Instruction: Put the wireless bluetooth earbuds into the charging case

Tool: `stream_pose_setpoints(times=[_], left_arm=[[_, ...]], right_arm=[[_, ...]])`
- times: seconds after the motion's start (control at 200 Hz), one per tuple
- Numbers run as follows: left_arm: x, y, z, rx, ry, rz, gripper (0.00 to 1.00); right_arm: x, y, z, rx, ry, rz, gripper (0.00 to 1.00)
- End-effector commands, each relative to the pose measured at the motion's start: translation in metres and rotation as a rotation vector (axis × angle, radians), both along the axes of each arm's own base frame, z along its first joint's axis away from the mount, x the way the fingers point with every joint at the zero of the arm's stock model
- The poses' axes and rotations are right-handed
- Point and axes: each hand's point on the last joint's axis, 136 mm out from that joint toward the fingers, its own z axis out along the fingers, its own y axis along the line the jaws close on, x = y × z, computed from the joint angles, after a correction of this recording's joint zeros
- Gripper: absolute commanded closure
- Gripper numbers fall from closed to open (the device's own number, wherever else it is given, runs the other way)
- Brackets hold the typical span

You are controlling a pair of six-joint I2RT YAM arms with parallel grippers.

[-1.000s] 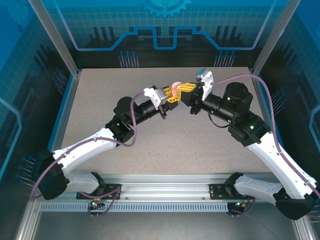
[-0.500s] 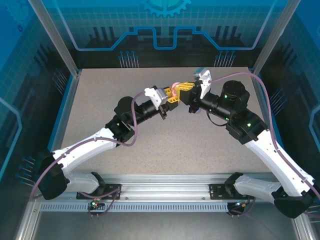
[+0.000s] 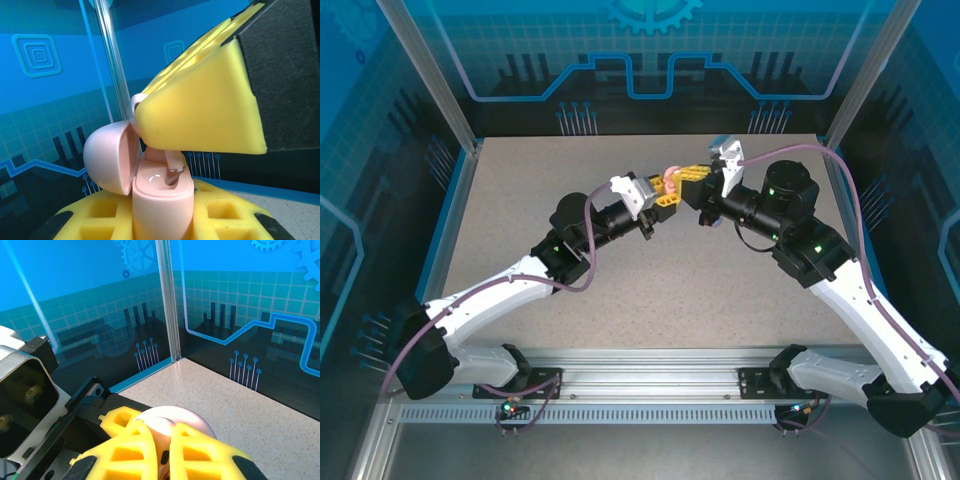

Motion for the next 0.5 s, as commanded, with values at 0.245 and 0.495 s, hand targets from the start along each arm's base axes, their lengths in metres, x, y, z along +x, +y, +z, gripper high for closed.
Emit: stream_pose_setpoints(times=[0.245, 0.495], left_arm=[[-0.01, 0.009, 0.041, -0.078, -0.085, 0.008, 1.0], [-0.01, 0.008, 0.04, -0.078, -0.079, 0.007, 1.0]], right_arm=[[0.0, 0.002, -0.015, -0.025, 0.051, 0.041, 0.91], [-0.002, 0.012, -0.02, -0.041, 0.081, 0.1, 0.91]])
